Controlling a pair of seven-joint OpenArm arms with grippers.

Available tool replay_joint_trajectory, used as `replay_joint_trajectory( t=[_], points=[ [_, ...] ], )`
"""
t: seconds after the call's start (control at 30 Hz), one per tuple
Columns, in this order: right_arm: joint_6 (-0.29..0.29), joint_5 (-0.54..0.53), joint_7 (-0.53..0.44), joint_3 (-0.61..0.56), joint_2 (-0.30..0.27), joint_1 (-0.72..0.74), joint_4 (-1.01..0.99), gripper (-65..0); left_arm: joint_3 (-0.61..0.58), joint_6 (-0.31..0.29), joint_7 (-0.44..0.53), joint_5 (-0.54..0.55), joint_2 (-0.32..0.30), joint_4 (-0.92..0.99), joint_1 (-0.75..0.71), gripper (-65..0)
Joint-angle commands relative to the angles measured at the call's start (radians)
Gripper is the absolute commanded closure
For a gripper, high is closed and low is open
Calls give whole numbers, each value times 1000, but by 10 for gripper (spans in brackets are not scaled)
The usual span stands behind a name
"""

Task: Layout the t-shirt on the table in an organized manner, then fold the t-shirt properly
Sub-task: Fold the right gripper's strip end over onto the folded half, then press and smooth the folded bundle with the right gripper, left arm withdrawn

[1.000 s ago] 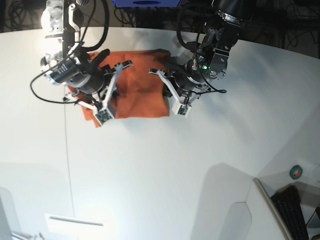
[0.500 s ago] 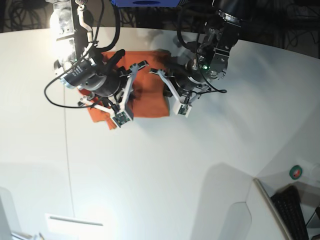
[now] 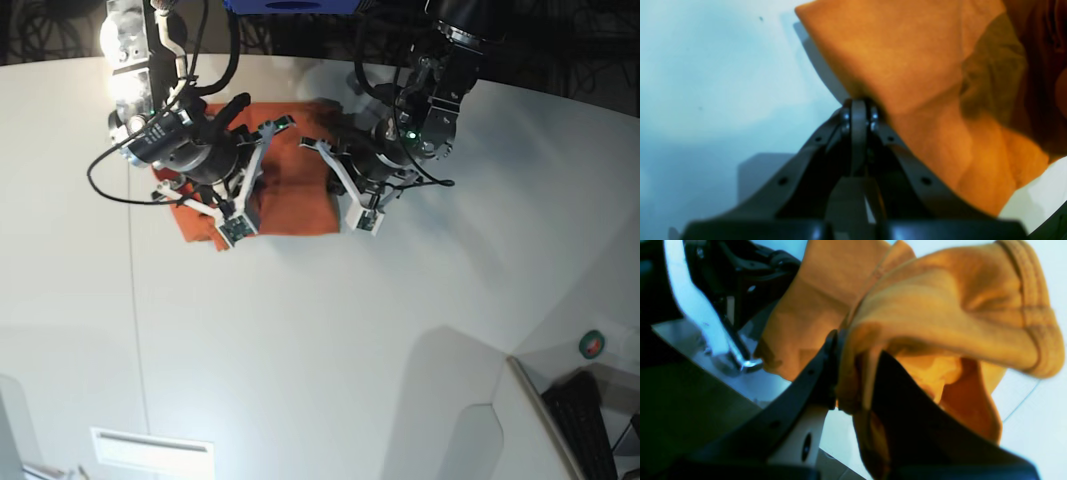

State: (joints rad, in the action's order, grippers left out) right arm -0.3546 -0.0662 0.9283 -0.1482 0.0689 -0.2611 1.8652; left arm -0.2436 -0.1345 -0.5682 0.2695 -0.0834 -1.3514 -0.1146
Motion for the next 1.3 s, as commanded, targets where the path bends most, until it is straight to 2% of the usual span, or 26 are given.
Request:
replay_joint_trajectory(
  t=[0.0,0.17,0.3,0.53,0.97,1.17,1.27],
  points=[
    [7,-10,-19,-1,2,10,20,0,0,-6,15,7,3,-12,8,0],
    [19,-8,-19,-37,1,46,20,0,0,-6,15,7,3,-12,8,0],
    [65,-8,-19,-57,-2,69,17,0,0,-6,15,7,1,-13,8,0],
    [65,-8,-18,-58,-22,59,15,0,0,-6,15,7,1,-17,8,0],
    [67,-10,-24,-50,-16,89,-86,0,3,-6,14,9,1,-47,-12,0],
    [70,-10,-25,-49,-14,93,-86,0,105,-6,10,9,-23,-168,-76,0],
    [70,-10,-25,-50,-10,95,-100,0,143,-6,10,12,-80,-204,-115,0]
  ],
)
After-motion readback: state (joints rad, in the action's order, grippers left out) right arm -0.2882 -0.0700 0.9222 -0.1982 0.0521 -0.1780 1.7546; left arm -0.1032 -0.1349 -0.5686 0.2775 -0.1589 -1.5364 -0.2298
